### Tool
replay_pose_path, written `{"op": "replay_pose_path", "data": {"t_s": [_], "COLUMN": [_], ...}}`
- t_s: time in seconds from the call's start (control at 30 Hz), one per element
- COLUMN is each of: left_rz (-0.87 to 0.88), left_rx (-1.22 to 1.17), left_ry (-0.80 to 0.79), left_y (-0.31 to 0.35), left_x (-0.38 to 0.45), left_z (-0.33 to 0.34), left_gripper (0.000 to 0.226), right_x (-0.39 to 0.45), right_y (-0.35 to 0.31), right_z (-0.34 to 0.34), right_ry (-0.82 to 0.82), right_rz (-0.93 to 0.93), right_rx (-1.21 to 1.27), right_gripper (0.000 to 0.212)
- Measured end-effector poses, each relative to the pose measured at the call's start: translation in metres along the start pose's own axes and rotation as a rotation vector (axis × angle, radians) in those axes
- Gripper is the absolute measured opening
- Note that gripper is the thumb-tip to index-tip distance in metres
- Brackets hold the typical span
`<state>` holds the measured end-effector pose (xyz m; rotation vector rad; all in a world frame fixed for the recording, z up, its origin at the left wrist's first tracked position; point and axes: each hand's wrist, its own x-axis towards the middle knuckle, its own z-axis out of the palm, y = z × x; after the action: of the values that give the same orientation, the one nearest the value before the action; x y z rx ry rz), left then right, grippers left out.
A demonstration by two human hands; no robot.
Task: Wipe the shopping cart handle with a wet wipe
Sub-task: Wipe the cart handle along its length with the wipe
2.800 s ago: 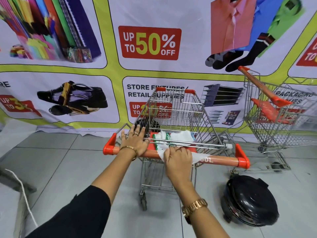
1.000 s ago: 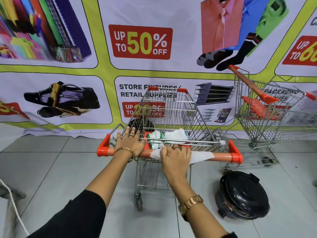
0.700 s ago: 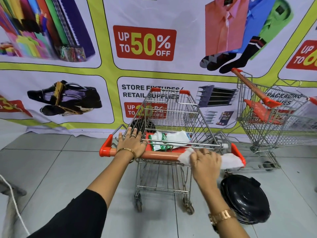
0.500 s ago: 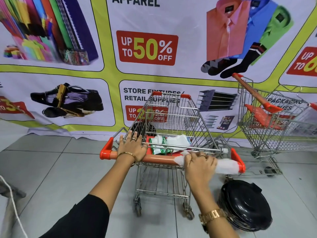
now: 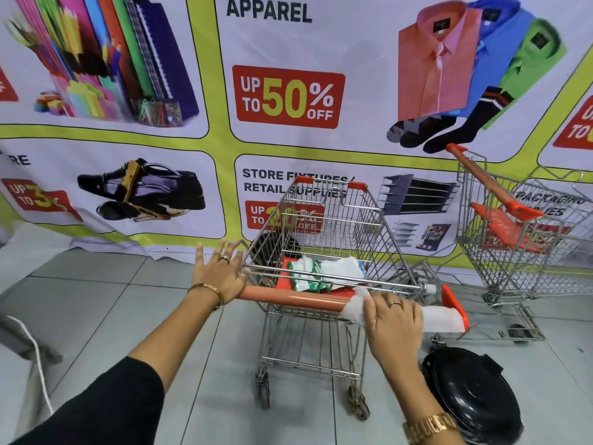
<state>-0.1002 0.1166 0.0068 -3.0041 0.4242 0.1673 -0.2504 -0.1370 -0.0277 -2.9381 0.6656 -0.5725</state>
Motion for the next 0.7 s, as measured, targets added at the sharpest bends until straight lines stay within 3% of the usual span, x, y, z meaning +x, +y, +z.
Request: {"op": "replay_pose_path", "data": {"t_s": [0.17,0.3,0.4,0.53,0.7], "left_rz": [0.018,0.021,0.010,0.013,0.012], "left_rx": [0.002,-0.012,-0.023,-0.035,-0.070], "left_ry": [-0.003,-0.004,0.005,0.014,0.028], "left_y": [0.000,0.000,-0.002,-0.004,0.000], "left_x": [-0.003,-0.001,-0.001,0.001,0.001], "left_z": [0.001,0.003,0.004,0.005,0.006], "left_gripper": [0.054,0.055,0.054,0.055,0.055], "right_x": [0.004,-0.003,-0.008,-0.010,-0.011], "right_y": [-0.044,-0.110,-0.143,-0.107,-0.023], "right_z": [0.004,0.010,0.014,0.031,0.035], "right_ry": [-0.010,-0.098,-0.038,0.072,0.280], "right_rz": [0.119,-0.014,-0.144,-0.371,-0.290], "right_rx": [0.036,0.110,0.087,0.046,0.064], "right_gripper": [0.049,0.050,0.036,0.035,0.048]}}
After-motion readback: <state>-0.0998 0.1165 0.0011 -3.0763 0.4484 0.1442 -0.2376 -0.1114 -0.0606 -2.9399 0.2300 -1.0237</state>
